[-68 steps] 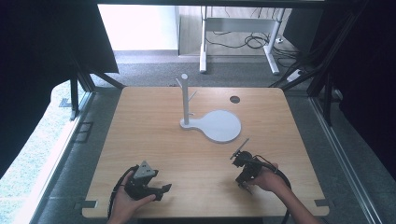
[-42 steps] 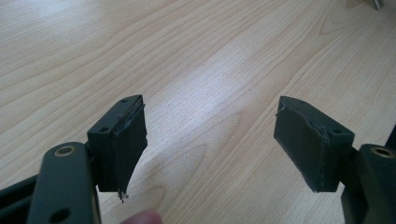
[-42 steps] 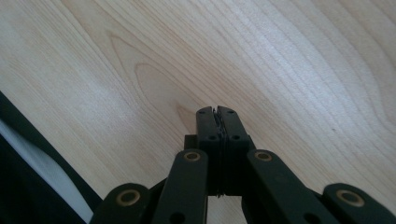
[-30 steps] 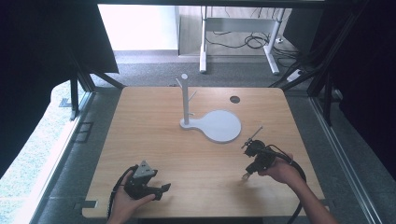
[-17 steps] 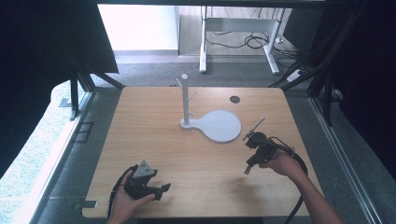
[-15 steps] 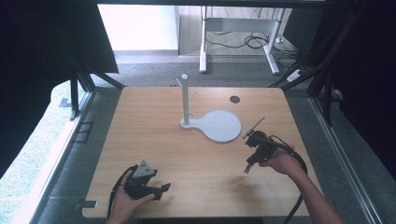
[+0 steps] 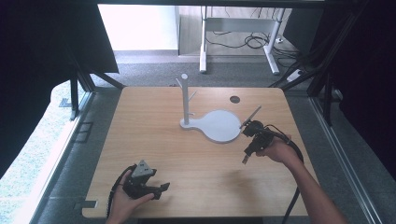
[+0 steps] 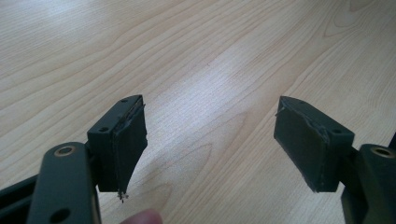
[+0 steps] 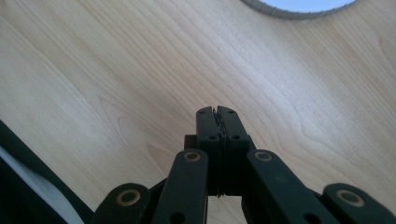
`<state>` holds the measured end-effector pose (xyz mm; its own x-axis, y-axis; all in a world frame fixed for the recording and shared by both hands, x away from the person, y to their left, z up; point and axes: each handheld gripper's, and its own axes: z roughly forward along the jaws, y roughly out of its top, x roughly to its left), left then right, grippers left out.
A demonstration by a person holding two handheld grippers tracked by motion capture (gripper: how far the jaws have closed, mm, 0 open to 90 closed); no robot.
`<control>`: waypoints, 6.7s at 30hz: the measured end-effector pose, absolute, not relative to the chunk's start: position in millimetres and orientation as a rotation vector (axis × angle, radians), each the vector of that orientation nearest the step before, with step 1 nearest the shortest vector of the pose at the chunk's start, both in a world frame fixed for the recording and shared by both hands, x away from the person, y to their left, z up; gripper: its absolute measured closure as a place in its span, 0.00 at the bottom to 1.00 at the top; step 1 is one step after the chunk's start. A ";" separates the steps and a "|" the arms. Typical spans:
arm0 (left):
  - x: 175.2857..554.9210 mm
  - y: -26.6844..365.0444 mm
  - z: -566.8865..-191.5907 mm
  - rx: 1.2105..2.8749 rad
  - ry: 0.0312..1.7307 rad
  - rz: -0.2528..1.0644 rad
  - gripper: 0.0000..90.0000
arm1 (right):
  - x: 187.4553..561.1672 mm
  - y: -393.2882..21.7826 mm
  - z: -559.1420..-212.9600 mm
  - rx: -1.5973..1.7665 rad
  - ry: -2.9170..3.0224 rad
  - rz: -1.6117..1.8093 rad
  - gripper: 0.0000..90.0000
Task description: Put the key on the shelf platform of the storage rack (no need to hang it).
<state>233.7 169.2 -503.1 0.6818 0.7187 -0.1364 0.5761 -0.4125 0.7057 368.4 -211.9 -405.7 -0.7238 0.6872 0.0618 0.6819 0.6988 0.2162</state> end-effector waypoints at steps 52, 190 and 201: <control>234.5 170.5 -503.6 2.133 0.988 0.230 0.29 | 454.4 -166.1 -394.4 1.234 2.832 0.395 1.00; 234.4 173.6 -504.7 2.145 1.009 0.257 0.28 | 357.7 -242.7 -448.5 1.124 2.607 0.879 0.51; 235.6 172.4 -507.4 2.156 1.015 0.258 0.28 | 309.6 -279.0 -496.0 1.182 2.522 0.963 0.51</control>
<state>235.6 172.4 -507.4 0.6689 0.7337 -0.1190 0.5880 -0.4244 0.6886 309.6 -279.0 -496.0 -0.6624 0.7433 0.0939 0.6167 0.4698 0.6317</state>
